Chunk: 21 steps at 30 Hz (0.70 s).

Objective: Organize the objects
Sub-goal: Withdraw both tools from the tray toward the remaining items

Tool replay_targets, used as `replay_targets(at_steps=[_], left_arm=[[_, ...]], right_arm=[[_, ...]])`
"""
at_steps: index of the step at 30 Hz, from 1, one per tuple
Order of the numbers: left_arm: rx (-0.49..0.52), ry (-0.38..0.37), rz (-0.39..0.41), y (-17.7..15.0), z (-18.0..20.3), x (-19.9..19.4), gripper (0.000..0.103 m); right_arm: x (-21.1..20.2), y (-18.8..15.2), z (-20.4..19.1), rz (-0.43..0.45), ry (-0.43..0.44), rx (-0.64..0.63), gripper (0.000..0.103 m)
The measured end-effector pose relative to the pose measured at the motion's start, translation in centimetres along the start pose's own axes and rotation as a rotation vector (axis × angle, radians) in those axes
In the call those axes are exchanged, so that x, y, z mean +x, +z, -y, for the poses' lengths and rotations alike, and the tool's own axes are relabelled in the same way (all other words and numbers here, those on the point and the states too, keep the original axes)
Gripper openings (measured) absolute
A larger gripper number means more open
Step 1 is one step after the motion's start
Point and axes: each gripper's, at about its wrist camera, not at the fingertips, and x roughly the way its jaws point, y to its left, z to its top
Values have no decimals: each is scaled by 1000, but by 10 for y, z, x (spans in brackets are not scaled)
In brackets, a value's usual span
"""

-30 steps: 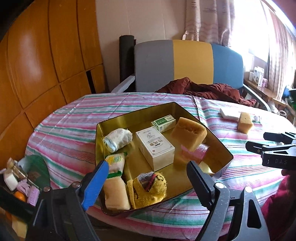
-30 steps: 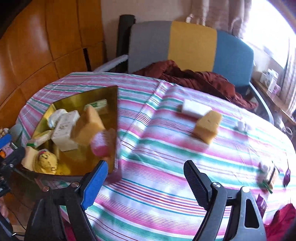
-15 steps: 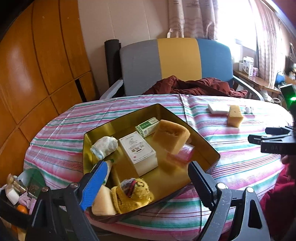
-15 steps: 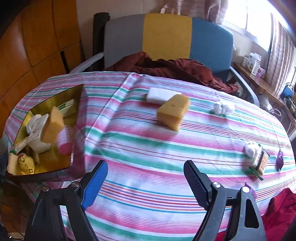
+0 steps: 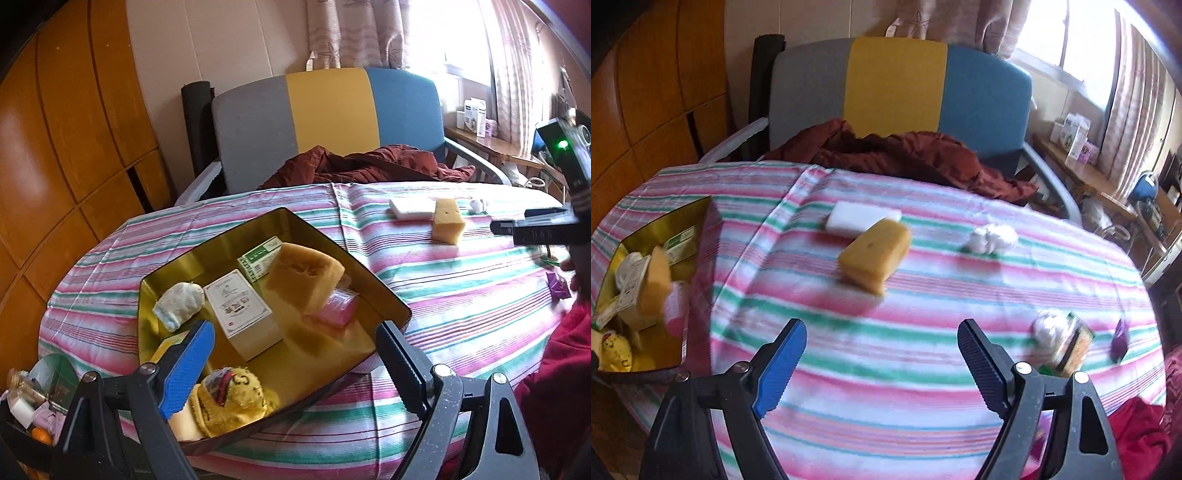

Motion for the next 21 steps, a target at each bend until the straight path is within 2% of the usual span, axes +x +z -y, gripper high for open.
replay_targets(at_steps=[5, 10, 12, 15, 21], left_arm=[[11, -21, -5, 6, 8, 6, 90], [24, -66, -14, 16, 19, 14, 90], [33, -87, -16, 21, 26, 18, 90], [47, -109, -24, 28, 38, 26, 90], [65, -171, -41, 45, 66, 42, 90]], right_arm=[[10, 16, 27, 32, -57, -7, 85], [38, 19, 61, 12, -102, 30, 85], [52, 14, 77, -15, -92, 95, 85], [70, 8, 98, -105, -67, 202, 85], [78, -1, 118, -166, -81, 308, 85]])
